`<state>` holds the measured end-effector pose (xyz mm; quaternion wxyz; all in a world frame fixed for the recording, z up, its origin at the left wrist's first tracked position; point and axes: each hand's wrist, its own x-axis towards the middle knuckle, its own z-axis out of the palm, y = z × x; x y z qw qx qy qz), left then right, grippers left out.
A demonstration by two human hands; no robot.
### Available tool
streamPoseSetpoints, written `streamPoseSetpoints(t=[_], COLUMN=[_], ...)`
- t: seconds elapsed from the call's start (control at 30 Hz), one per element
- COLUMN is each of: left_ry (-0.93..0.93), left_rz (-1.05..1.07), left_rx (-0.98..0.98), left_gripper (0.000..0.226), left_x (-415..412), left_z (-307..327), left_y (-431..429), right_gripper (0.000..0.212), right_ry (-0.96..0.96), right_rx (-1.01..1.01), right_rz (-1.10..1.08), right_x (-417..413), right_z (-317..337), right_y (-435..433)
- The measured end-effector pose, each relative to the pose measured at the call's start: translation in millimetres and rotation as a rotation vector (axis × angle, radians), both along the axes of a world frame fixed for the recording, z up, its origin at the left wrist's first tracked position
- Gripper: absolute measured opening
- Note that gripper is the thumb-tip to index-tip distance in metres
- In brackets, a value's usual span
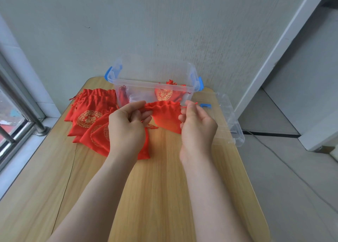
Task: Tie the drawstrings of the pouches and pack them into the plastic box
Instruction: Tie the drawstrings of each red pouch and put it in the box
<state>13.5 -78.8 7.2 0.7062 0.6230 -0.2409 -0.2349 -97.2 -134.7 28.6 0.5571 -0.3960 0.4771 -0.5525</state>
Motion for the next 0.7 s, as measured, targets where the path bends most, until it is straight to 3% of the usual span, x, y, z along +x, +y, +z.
streamPoseSetpoints(t=[0.27,0.43,0.57,0.7], left_ry=[-0.275,-0.291,-0.175,0.129], left_rz=[0.166,0.206,0.21,0.171], left_rx=[0.196,0.277,0.251,0.139], left_gripper=[0.03,0.031,0.029,0.026], left_x=[5.1,7.2,8.0,5.8], left_z=[-8.4,-8.6,-7.4,-5.7], left_y=[4.5,5.9,6.7,3.2], right_gripper=[0.03,0.034,0.036,0.034], right_ry=[-0.194,-0.27,-0.297,-0.4], right_rx=[0.149,0.242,0.32,0.404], right_rz=[0.034,0.061,-0.01,-0.089], right_x=[-4.0,-5.9,-9.2,-10.7], right_z=[8.6,11.8,7.3,7.7], right_y=[-2.2,-3.2,-5.7,-4.7])
